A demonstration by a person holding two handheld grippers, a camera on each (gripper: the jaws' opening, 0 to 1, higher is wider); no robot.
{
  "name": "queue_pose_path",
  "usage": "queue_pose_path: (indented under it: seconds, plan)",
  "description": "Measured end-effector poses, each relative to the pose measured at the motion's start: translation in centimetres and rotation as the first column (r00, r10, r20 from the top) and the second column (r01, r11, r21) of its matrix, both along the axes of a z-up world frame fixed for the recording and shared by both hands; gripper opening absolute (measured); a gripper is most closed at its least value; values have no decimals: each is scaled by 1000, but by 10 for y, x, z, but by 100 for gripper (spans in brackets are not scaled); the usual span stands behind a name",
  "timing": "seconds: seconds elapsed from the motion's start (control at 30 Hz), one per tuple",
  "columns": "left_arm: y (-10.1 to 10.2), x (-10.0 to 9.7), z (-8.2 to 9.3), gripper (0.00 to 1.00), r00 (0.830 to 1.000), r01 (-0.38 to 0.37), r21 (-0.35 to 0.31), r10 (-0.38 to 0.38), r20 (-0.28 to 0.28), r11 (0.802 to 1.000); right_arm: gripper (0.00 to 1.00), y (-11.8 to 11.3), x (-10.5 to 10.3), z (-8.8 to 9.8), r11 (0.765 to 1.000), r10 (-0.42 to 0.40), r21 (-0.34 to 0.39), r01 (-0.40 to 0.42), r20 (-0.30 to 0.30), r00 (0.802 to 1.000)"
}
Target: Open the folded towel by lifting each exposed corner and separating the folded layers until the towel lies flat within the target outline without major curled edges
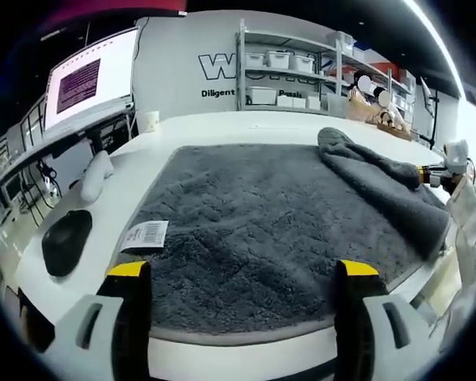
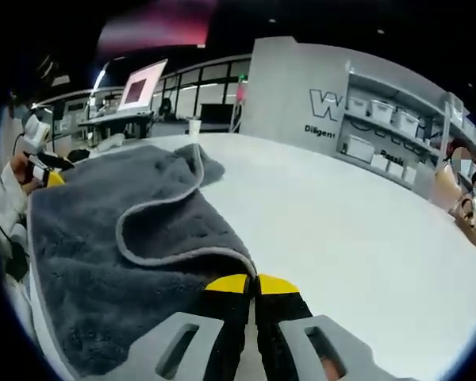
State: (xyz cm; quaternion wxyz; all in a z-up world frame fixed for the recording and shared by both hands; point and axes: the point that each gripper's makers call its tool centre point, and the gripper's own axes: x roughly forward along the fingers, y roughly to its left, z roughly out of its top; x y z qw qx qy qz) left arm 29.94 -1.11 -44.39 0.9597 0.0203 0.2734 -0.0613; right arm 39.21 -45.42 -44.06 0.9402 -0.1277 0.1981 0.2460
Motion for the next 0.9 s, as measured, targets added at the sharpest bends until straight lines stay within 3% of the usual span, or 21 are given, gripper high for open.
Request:
queue_pose_path:
  seconds: [0.9]
  plan:
    - [1, 1, 1, 95, 1000, -5, -1, 5, 2, 1000, 0, -57, 7, 0, 995, -91, -52, 91, 4, 996]
